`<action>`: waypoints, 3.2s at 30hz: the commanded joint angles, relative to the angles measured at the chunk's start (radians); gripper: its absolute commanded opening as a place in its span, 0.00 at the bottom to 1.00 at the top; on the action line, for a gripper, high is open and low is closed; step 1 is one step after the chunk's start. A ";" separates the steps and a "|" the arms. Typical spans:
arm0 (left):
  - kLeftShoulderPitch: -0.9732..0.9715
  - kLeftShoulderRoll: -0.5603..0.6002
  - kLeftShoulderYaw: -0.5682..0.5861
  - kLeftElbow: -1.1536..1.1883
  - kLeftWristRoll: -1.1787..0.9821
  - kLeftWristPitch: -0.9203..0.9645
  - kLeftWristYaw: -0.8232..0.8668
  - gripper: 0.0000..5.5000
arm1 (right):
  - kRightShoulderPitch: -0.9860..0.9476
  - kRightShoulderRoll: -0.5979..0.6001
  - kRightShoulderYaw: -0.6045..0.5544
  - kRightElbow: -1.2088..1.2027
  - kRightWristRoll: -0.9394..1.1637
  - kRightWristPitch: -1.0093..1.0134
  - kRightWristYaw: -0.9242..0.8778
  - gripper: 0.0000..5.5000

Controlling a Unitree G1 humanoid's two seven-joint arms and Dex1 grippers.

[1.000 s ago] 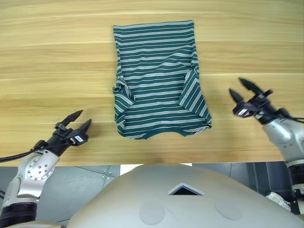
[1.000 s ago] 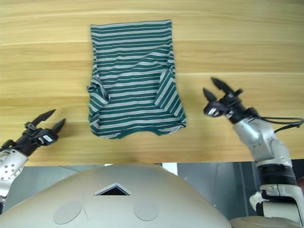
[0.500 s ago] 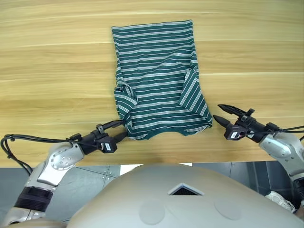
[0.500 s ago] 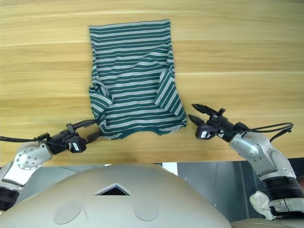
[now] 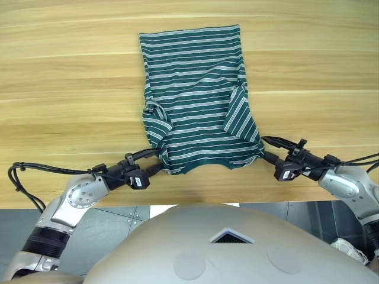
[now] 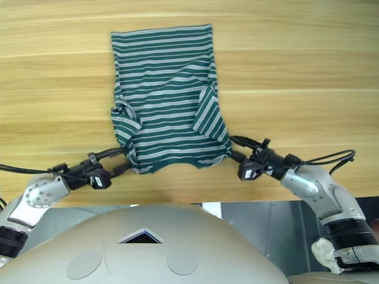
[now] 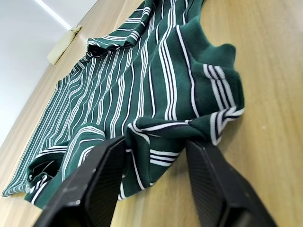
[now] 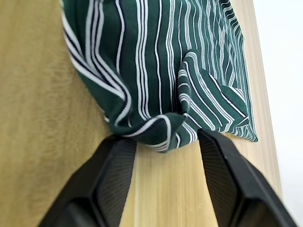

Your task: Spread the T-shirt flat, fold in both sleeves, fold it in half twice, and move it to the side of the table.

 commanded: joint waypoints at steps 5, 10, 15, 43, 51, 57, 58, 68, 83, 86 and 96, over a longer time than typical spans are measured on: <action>0.026 0.044 -0.057 0.042 0.026 0.035 -0.065 0.18 | -0.016 -0.016 0.044 0.023 -0.025 -0.011 0.065 0.32; 0.021 0.056 -0.053 0.057 0.014 0.036 -0.062 0.06 | -0.025 -0.006 0.045 0.038 -0.020 -0.016 0.064 0.16; 0.010 0.061 -0.054 0.072 0.004 0.029 -0.062 0.00 | -0.029 0.011 0.033 0.042 -0.013 -0.003 0.047 0.00; -0.053 -0.147 0.117 -0.231 -0.329 0.092 0.091 0.00 | -0.127 0.169 -0.046 -0.228 0.465 0.141 0.139 0.00; -0.318 -0.209 0.147 0.015 -0.290 0.176 0.088 0.00 | -0.547 0.424 0.016 0.018 0.279 0.323 0.028 0.00; -0.509 -0.277 0.123 0.360 -0.235 0.124 0.080 0.00 | -0.726 0.531 0.054 0.305 0.176 0.324 -0.067 0.00; -0.546 -0.288 0.121 0.424 -0.228 0.107 0.082 0.00 | -0.754 0.542 0.057 0.360 0.163 0.318 -0.085 0.00; -0.864 -0.369 0.169 0.883 -0.248 -0.001 0.082 0.00 | -1.064 0.638 0.082 0.974 0.072 0.242 -0.285 0.00; -1.049 -0.415 0.180 1.249 -0.168 0.088 0.186 0.19 | -1.215 0.744 0.150 1.246 -0.007 0.308 -0.421 0.22; -1.099 -0.416 0.189 1.298 -0.159 0.129 0.242 0.29 | -1.236 0.754 0.137 1.273 -0.002 0.343 -0.451 0.33; -1.070 -0.373 0.324 1.354 -0.220 0.205 0.447 0.45 | -1.110 0.869 0.366 1.103 -0.181 0.186 -0.500 0.51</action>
